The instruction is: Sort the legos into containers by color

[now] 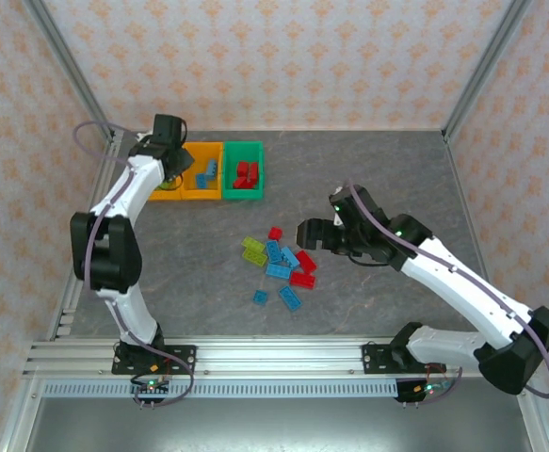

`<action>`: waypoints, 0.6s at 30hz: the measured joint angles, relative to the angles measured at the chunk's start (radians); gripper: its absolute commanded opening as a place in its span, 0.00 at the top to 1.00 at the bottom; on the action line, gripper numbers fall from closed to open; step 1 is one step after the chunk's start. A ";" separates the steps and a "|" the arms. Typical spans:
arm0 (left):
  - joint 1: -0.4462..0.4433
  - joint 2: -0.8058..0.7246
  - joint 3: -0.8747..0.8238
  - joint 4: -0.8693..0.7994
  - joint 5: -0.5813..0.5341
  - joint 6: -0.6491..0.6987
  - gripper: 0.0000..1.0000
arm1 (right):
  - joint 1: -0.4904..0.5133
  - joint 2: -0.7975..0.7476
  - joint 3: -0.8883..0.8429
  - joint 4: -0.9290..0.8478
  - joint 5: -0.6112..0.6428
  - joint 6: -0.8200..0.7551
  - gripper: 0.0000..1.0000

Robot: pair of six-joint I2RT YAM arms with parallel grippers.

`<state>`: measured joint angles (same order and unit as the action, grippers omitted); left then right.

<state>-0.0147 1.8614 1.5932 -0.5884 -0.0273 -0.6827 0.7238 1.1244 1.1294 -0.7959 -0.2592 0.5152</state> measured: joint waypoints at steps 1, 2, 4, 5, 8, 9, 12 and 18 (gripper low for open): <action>0.019 0.035 0.032 -0.005 0.013 0.008 0.71 | 0.000 -0.009 0.000 -0.001 0.000 0.002 0.08; 0.041 0.067 0.064 -0.007 0.025 0.018 0.65 | 0.000 -0.019 -0.001 -0.001 0.001 0.006 0.08; 0.078 0.113 0.103 -0.007 0.051 0.034 0.47 | 0.000 -0.035 -0.005 -0.001 0.001 0.010 0.08; 0.097 0.131 0.115 -0.007 0.067 0.040 0.39 | 0.000 -0.043 -0.011 -0.001 0.002 0.011 0.07; 0.140 0.160 0.132 -0.016 0.109 0.053 0.34 | 0.000 -0.058 -0.027 -0.005 0.008 0.016 0.07; 0.148 0.162 0.132 -0.022 0.122 0.056 0.34 | 0.000 -0.062 -0.033 -0.005 0.012 0.018 0.07; 0.151 0.142 0.123 -0.024 0.168 0.055 0.34 | 0.000 -0.064 -0.052 -0.004 0.031 0.024 0.07; 0.071 -0.159 -0.092 -0.013 0.256 0.049 0.33 | 0.000 -0.013 -0.063 -0.004 0.118 0.024 0.07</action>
<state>0.0563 1.7023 1.5017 -0.6014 0.2291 -0.6334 0.7238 1.1110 1.0668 -0.8001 -0.1410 0.5388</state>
